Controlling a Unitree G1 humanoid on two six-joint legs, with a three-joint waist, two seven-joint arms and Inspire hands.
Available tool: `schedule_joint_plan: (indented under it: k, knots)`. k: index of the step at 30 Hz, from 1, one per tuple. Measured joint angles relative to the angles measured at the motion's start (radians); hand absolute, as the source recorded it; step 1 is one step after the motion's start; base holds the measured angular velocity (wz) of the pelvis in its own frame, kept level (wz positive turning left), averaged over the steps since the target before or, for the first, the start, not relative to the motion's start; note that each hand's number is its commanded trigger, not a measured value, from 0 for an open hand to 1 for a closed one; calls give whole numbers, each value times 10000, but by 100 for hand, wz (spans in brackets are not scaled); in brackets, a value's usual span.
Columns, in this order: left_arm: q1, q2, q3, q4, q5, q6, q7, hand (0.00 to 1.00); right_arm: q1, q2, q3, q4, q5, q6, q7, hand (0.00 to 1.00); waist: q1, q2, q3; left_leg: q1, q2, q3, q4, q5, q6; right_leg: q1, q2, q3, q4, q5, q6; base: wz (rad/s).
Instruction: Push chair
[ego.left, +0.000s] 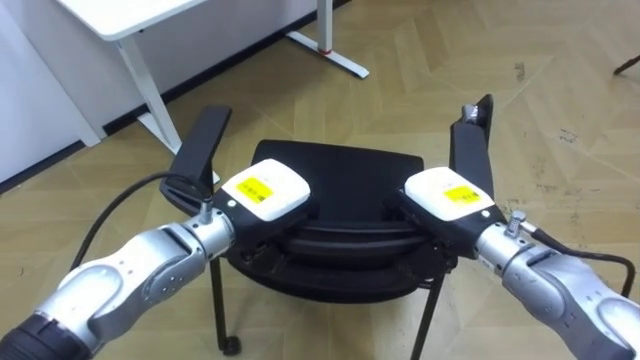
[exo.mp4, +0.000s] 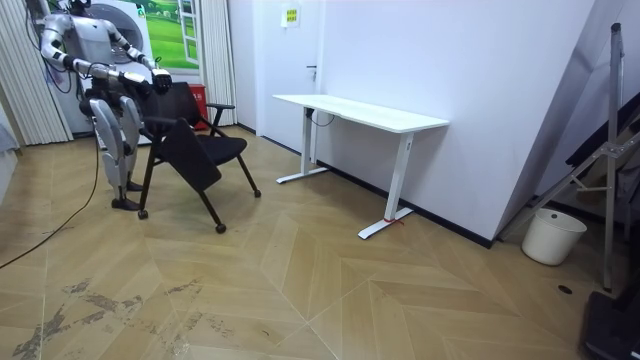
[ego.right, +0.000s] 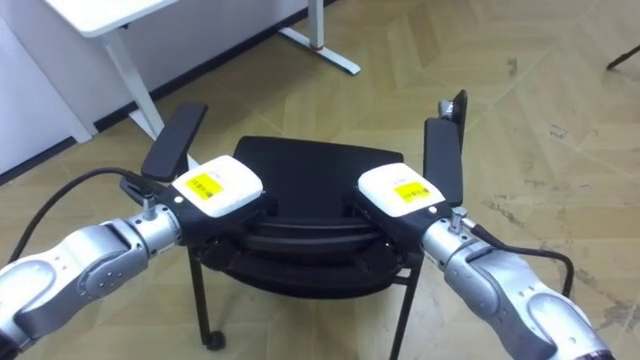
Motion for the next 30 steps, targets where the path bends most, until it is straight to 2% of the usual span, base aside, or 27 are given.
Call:
schedule_joint_plan:
  k: [4,7,9,11,12,13,14,15,16,17,18,19,20,21,22,24,25,26,27,28,29,30]
  knots:
    - [-6,21,11,20,107,-37,12,100,1,79,34,116,25,-48,10,100,-56,-182,11,-147,77,-100,422,-81,-101,16,-19,-188,253,-221,-81,16]
    - [-15,36,18,281,186,-187,13,100,-5,306,45,464,17,-317,-24,100,-49,-258,31,-674,343,4,2035,-337,-288,176,1,-451,604,-571,-252,17]
    - [-16,38,49,479,177,-292,47,100,-7,377,86,482,8,-383,-3,100,-180,-257,66,-1362,577,21,3851,-358,-313,185,-1,-589,1131,-1081,-399,28]
    - [-15,-16,126,552,174,-335,45,100,-13,344,79,392,-38,-397,4,100,-248,-133,145,-2056,910,-61,5301,-302,-316,194,24,-781,1675,-1482,-542,37]
    - [-15,-84,127,628,174,-339,42,100,-15,337,78,399,-61,-389,22,100,-272,-137,158,-2390,954,-233,5990,-107,-328,208,3,-847,1998,-1786,-686,32]
    - [-15,-131,127,652,175,-343,43,100,-13,298,63,400,-75,-407,21,100,-315,-137,158,-2555,952,-292,6216,-67,-315,216,-27,-900,2089,-1925,-653,50]
    - [-50,-233,123,668,173,-345,56,100,-23,123,12,355,-73,-501,0,100,-519,-108,177,-3011,823,-313,6209,-232,-180,209,-28,-935,2199,-2111,-629,50]
    - [-58,-309,122,681,175,-340,82,100,-22,30,3,330,-61,-531,-15,100,-572,-104,180,-3299,721,-223,6106,-300,-71,183,-34,-909,2240,-2167,-631,40]
    - [-68,-415,121,680,175,-338,111,100,-25,-127,-21,262,-15,-604,-13,100,-490,-114,201,-3803,589,5,5756,-308,-51,95,-50,-751,2332,-2241,-631,-10]
    - [-66,-441,121,683,170,-409,113,100,-25,-322,-22,258,26,-675,-44,100,-315,-24,164,-4108,503,234,4902,-188,-76,113,-56,-696,2300,-2247,-621,-36]
    - [-64,-446,118,694,149,-458,113,100,-16,-379,-8,261,42,-700,-84,100,-205,-20,166,-4147,493,358,4335,-53,-76,137,-72,-687,2297,-2251,-627,-53]
    - [-55,-454,96,721,52,-510,106,100,-5,-436,23,285,110,-735,-162,100,-93,6,182,-4148,430,357,3083,345,-10,170,-84,-729,2307,-2316,-583,-50]
    - [7,-476,89,723,52,-514,104,100,9,-448,63,392,114,-787,-255,100,29,13,109,-4098,337,332,2442,1097,215,226,-197,-766,2326,-2414,-473,-52]
    - [12,-479,122,705,52,-511,78,100,8,-405,75,421,80,-778,-273,100,71,-4,24,-3948,224,339,2137,1485,272,277,-329,-846,2291,-2483,-339,-35]
    - [12,-456,150,672,57,-511,78,100,8,-383,74,435,37,-776,-323,100,79,-37,-9,-3932,126,317,2055,1559,335,313,-387,-848,2293,-2492,-283,-10]
    - [-22,-392,188,489,90,-454,79,100,3,-404,25,396,22,-787,-470,100,-87,-148,-35,-3819,-262,345,1950,1675,516,386,-672,-921,2310,-2605,22,15]
    - [-22,-384,185,493,90,-456,79,100,3,-399,35,412,18,-787,-519,100,-135,-173,-28,-3730,-373,337,1931,1675,608,487,-759,-922,2311,-2642,56,15]
    - [-21,-404,176,566,69,-472,87,100,4,-400,55,415,3,-785,-548,100,-234,-237,-14,-3529,-606,360,1942,1589,765,717,-994,-940,2408,-2714,116,12]
    - [-28,-461,176,630,65,-495,105,100,3,-423,55,404,-8,-794,-550,100,-290,-321,-30,-3376,-906,398,1983,1398,937,822,-1293,-950,2678,-2905,312,11]
    - [-65,-478,176,646,65,-497,111,100,-3,-434,48,380,-23,-797,-582,100,-320,-364,-39,-3342,-1045,412,2033,1293,996,817,-1435,-956,2873,-2998,397,8]
    - [-214,-491,175,742,42,-530,155,100,-101,-538,46,373,-68,-810,-687,100,-360,-400,-26,-3350,-1254,436,2225,1070,1140,659,-1697,-954,3474,-3115,567,4]
    - [-317,-517,175,833,36,-550,173,100,-174,-551,44,396,-101,-813,-711,100,-373,-393,-25,-3380,-1318,448,2361,946,1198,451,-1832,-959,3984,-3090,592,9]
